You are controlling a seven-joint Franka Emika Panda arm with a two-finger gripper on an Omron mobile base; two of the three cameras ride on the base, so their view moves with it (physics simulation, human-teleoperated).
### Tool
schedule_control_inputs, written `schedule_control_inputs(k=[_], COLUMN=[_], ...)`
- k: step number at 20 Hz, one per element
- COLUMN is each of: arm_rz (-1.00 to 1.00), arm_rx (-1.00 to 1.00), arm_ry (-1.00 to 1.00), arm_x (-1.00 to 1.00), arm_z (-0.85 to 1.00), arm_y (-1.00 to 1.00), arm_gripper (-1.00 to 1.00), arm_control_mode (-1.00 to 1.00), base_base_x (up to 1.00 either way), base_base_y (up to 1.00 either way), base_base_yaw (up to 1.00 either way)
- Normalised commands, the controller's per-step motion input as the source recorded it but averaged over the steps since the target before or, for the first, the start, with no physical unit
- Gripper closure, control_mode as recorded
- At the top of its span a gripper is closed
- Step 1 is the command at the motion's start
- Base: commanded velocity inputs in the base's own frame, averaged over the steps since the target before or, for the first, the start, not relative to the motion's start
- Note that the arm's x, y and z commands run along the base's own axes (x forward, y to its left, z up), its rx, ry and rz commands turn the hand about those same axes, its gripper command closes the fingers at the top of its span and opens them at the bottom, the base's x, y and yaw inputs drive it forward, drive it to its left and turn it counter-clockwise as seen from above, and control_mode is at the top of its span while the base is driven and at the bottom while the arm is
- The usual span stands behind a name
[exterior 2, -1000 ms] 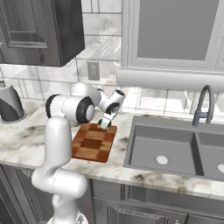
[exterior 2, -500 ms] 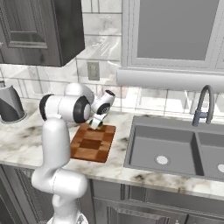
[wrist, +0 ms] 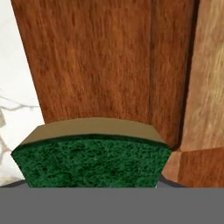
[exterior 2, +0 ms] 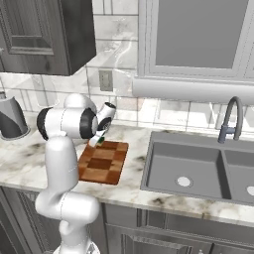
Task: Pick up the sponge from the counter and clean the cutting board by briefly scrubbing or pressing down on the cutting board. Once finished, release the sponge.
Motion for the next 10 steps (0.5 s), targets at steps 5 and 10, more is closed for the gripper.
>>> schedule_control_inputs(k=[5, 10], arm_rz=[0.00, -0.01], arm_rx=[0.00, 0.00], arm_ry=[0.00, 0.00], arm_x=[-0.64, -0.79], arm_z=[-0.20, -0.21], arm_y=[0.30, 0.01], arm_gripper=[1.00, 1.00], arm_control_mode=[-1.00, -1.00], base_base_x=[0.00, 0.00], base_base_y=[0.00, 0.00], base_base_yaw=[0.00, 0.00])
